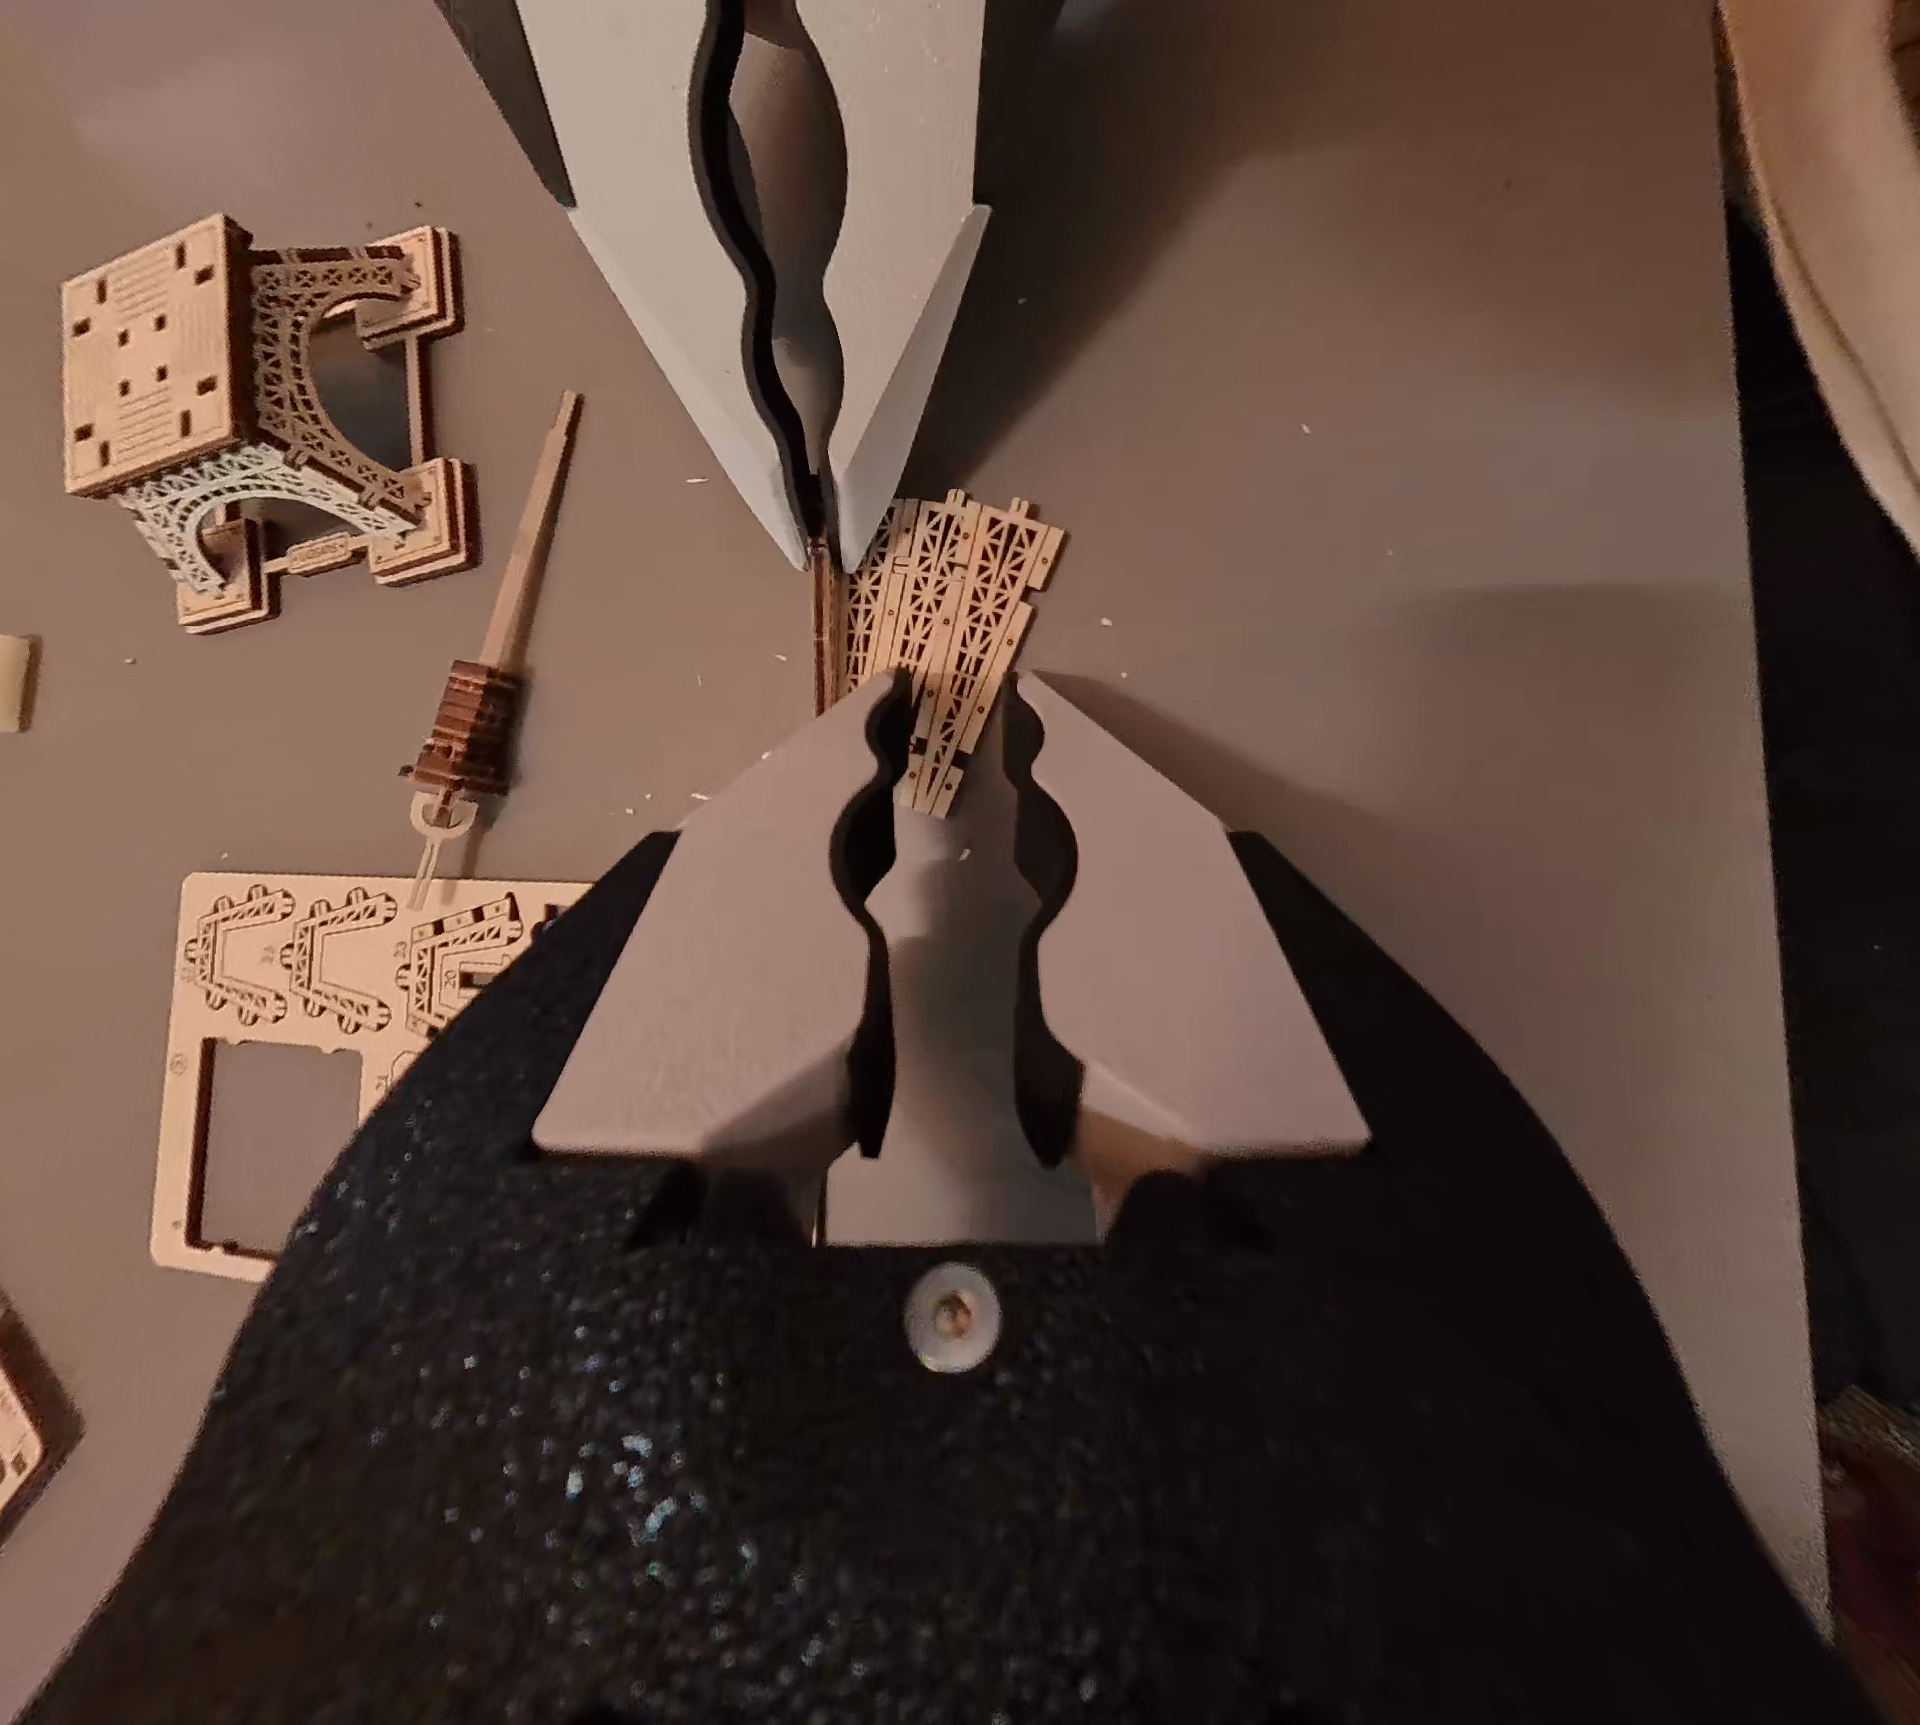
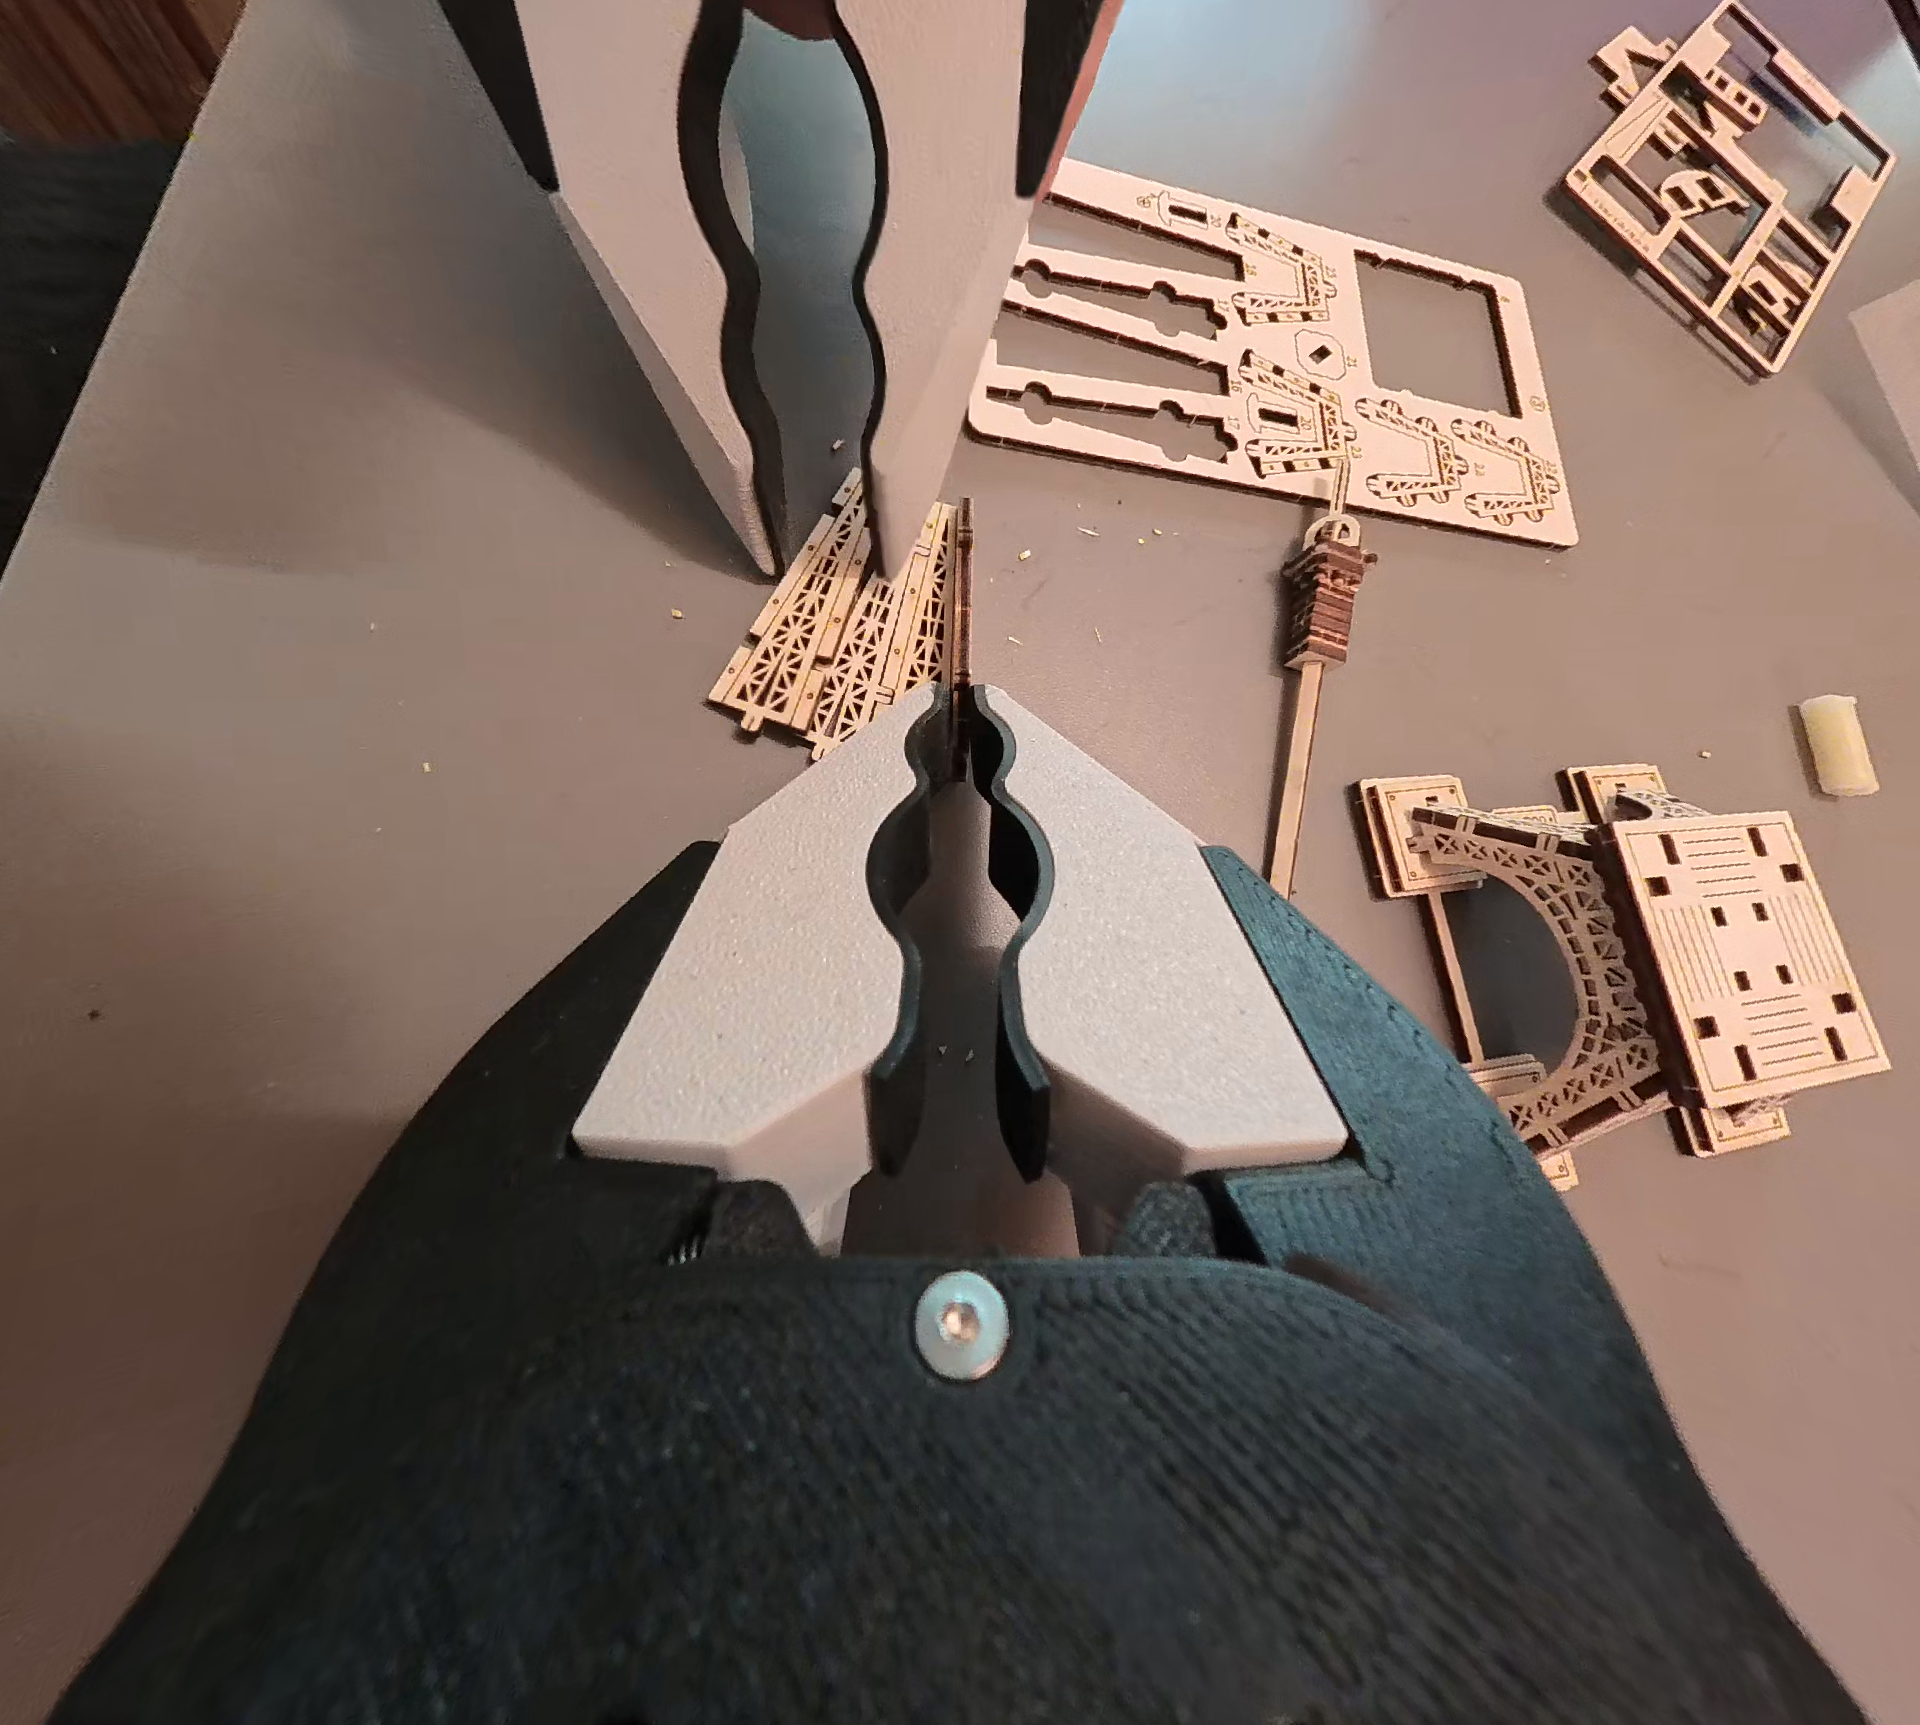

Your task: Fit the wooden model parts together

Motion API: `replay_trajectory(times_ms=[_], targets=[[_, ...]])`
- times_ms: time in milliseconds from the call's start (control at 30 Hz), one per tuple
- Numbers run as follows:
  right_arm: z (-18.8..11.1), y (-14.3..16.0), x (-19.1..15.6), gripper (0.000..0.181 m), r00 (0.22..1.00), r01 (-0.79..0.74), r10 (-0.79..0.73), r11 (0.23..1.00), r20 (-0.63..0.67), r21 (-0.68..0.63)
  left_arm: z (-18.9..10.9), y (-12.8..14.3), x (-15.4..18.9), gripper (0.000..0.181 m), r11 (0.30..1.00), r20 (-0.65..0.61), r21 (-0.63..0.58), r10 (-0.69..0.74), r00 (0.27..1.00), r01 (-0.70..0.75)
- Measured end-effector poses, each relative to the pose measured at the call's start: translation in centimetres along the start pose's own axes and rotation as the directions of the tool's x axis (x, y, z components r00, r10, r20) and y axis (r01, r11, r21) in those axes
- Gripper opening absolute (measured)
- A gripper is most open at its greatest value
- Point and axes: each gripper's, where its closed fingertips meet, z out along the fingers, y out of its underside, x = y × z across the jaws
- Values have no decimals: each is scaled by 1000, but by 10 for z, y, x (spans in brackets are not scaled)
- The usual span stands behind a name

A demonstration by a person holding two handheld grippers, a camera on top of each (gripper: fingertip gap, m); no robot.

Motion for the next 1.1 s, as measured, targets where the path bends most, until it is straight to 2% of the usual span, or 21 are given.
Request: replay_trajectory(times_ms=[33,400,767,867,933,1100], targets=[[0,0,0,1,1000,0,0,1000,0,0,0,0,1,13,1000,-11,-8,7,1000,-7],[0,0,0,1,1000,3,-3,1000,-3,0,-1,1,-2,13,982,-1,-116,150,989,-149],[0,0,0,1,1000,3,-3,1000,-3,0,-1,0,1,17,988,-33,-91,123,992,-125],[0,0,0,1,1000,1,-1,1000,-1,0,-6,-5,-1,33,995,-13,-46,84,996,-85],[0,0,0,1,1000,2,-2,1000,-2,0,-11,-12,-3,36,999,1,15,43,999,-43],[0,0,0,1,1000,1,-1,1000,-1,0,-17,-29,-9,16,982,51,170,-96,994,86]])
